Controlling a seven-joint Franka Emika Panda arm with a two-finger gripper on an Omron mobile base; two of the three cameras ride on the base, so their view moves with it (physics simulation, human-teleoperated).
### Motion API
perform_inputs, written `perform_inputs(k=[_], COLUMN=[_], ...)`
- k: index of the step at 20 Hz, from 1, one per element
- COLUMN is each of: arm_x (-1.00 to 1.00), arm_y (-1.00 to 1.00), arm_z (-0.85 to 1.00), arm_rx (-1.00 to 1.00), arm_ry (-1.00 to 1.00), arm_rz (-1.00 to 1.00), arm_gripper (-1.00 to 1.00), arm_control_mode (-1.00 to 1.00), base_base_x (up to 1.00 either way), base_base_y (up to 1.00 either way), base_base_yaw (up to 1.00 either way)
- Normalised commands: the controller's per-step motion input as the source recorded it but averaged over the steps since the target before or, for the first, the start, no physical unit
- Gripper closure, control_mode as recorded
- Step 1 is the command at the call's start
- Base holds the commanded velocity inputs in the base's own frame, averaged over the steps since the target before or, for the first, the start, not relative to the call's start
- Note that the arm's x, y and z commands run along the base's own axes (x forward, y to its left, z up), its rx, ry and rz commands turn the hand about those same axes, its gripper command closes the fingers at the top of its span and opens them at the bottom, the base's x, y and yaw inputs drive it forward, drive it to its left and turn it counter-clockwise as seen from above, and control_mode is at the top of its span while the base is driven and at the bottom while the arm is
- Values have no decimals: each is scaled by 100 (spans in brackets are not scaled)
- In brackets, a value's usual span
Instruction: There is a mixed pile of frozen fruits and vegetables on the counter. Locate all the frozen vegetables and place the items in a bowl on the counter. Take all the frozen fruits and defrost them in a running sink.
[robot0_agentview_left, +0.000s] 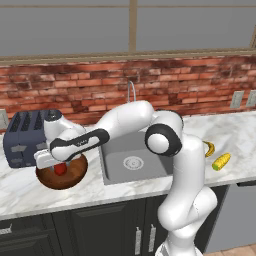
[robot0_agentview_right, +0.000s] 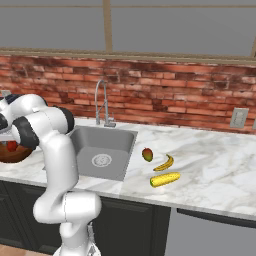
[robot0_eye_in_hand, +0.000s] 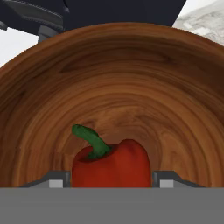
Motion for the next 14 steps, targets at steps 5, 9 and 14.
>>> perform_inputs(k=[5,9,14], arm_x=[10,7,-24], arm_y=[1,-4,-17], arm_z=[0,16,33], arm_rx=[0,0,0], arm_ry=[3,3,2], arm_rz=[0,0,-1], arm_gripper=[-100,-100,-100], arm_control_mode=[-100,-100,-100], base_base_x=[0,0,0], base_base_y=[0,0,0], base_base_yaw=[0,0,0])
